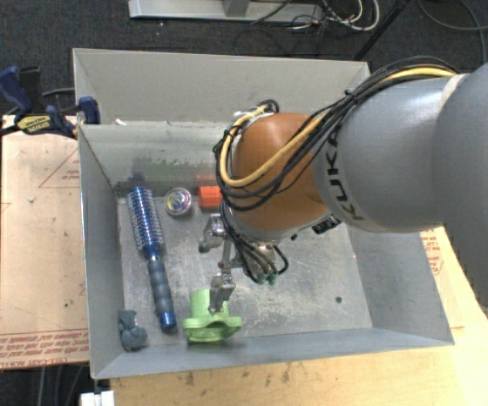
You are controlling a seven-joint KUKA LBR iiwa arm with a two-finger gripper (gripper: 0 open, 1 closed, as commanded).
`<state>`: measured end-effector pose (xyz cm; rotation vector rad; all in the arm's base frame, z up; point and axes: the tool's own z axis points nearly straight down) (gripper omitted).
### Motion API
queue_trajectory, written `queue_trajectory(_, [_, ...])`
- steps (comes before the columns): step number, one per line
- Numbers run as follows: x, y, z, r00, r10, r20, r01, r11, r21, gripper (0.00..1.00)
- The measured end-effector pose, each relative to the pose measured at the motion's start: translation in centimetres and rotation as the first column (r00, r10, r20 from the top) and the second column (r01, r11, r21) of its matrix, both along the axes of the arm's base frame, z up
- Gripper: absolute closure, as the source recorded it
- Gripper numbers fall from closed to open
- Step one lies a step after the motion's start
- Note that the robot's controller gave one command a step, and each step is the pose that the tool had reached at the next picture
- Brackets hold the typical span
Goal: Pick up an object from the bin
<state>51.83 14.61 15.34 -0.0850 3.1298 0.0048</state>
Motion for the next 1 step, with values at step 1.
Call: queue_trajectory(1, [-4.06,-0.82,-3.86,0.99,0.139,-0.013,-0.139,0.99,-0.003,0.0])
